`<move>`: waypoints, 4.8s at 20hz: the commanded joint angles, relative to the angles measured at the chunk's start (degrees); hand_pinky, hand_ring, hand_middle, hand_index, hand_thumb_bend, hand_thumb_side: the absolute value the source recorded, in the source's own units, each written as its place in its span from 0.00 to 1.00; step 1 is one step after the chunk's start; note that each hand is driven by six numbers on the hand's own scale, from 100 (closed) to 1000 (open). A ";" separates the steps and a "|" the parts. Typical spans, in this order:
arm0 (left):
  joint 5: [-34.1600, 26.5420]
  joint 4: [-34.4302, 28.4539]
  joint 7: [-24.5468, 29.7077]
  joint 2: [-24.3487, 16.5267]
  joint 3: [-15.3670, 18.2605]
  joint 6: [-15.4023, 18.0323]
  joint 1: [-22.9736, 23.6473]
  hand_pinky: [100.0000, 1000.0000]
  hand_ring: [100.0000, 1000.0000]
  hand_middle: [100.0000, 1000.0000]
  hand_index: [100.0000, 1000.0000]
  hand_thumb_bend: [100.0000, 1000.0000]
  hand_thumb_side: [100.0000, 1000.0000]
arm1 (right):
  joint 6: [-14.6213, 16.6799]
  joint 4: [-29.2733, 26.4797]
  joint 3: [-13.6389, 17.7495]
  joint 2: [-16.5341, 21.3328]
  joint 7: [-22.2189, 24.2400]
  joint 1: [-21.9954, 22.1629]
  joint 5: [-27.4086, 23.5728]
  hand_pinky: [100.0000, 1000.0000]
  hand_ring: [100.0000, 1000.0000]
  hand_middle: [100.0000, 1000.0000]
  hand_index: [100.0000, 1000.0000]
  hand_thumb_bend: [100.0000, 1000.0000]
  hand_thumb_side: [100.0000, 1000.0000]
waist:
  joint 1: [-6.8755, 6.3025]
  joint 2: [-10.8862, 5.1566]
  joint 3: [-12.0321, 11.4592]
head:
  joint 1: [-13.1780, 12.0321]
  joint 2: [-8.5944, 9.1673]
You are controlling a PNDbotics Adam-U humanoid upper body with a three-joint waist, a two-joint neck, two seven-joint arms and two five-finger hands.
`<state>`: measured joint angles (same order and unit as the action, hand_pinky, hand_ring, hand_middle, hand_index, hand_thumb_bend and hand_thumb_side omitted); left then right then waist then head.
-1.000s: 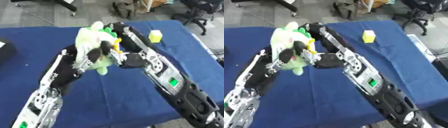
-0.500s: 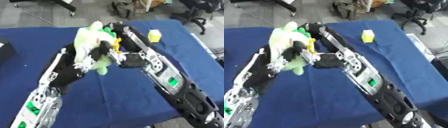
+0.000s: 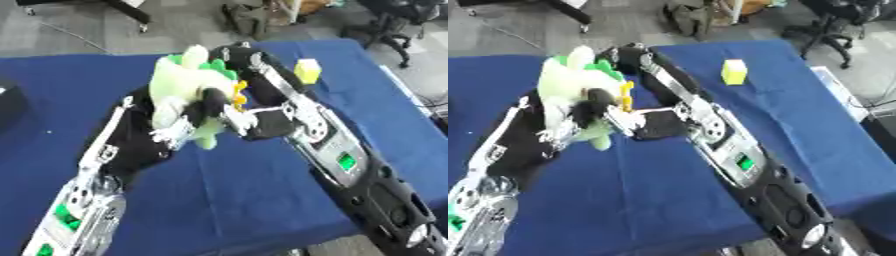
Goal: Pick up the objects with one hand, pass them to the other hand, and then place them into the box on the other side of the table.
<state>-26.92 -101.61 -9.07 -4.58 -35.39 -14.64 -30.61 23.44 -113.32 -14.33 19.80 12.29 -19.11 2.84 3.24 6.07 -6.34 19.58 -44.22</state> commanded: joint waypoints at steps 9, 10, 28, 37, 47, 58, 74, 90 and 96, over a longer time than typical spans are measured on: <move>1.21 -1.36 0.27 -1.48 0.88 0.19 0.49 0.59 0.20 0.03 0.20 0.08 0.00 | -0.90 -1.28 3.63 -0.71 -5.85 -0.96 6.13 0.84 0.84 0.90 0.95 0.00 0.55 | -0.22 -0.71 0.17 | 0.14 0.10; 1.28 -1.36 0.27 -1.53 0.91 0.21 0.60 0.59 0.20 0.03 0.20 0.08 0.00 | -1.69 -1.28 3.69 -0.76 -6.89 -0.87 6.41 0.84 0.84 0.90 0.95 0.00 0.59 | -0.22 -0.70 0.17 | 0.19 0.10; 22.55 -4.59 -8.15 -24.48 15.01 -4.57 -7.44 0.57 0.24 0.09 0.25 0.15 0.00 | -4.64 -1.28 5.42 -2.53 -14.82 -1.81 9.94 0.79 0.75 0.83 0.92 0.00 0.57 | -1.17 0.51 2.11 | -22.93 7.41; 62.79 31.73 -11.04 -36.52 23.91 -17.10 -17.06 0.52 0.24 0.09 0.24 0.22 0.00 | -4.11 -1.28 4.78 -3.28 -10.73 -1.56 9.72 0.79 0.74 0.83 0.92 0.00 0.56 | -1.31 0.30 4.34 | -24.53 8.68; 82.76 57.95 -1.92 -34.26 27.79 -17.44 -17.24 0.67 0.53 0.49 0.66 1.00 0.56 | -3.87 -1.28 4.52 -3.43 -8.61 -1.21 9.20 0.79 0.74 0.83 0.93 0.00 0.55 | -1.22 0.13 4.91 | -21.40 9.10; 53.62 29.37 -13.98 -36.41 29.82 -13.39 -15.44 0.88 0.79 0.82 0.93 1.00 0.66 | -3.69 -1.28 4.96 -2.94 -6.93 -0.45 10.35 0.80 0.74 0.83 0.93 0.00 0.54 | -1.25 -0.19 4.29 | -18.99 8.63; 12.48 -12.97 1.76 -18.10 19.40 13.70 -3.76 0.79 0.63 0.64 0.82 1.00 0.53 | -12.66 13.50 18.57 18.10 -21.71 7.14 12.24 0.80 0.78 0.86 0.92 0.00 0.65 | -1.25 -0.98 0.05 | 8.28 0.20; 13.92 -12.98 11.33 -10.25 10.39 10.78 -1.84 0.79 0.60 0.61 0.78 1.00 0.56 | -9.52 54.04 20.78 26.81 -15.56 0.83 13.97 0.84 0.86 0.91 0.95 0.00 0.92 | 0.76 1.08 -8.49 | 30.53 1.52; 14.14 -12.98 12.40 -10.64 9.72 10.43 -3.45 0.79 0.60 0.60 0.78 1.00 0.56 | -11.87 57.94 21.85 26.79 -23.26 1.39 18.13 0.87 0.89 0.92 0.96 0.00 0.88 | 1.46 1.95 -10.60 | 33.39 2.08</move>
<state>-13.08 -113.58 2.98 -14.96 -25.65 -4.21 -33.05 11.88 -55.48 6.70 43.29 -9.52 -17.30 20.15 4.74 8.68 -17.17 52.34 -42.86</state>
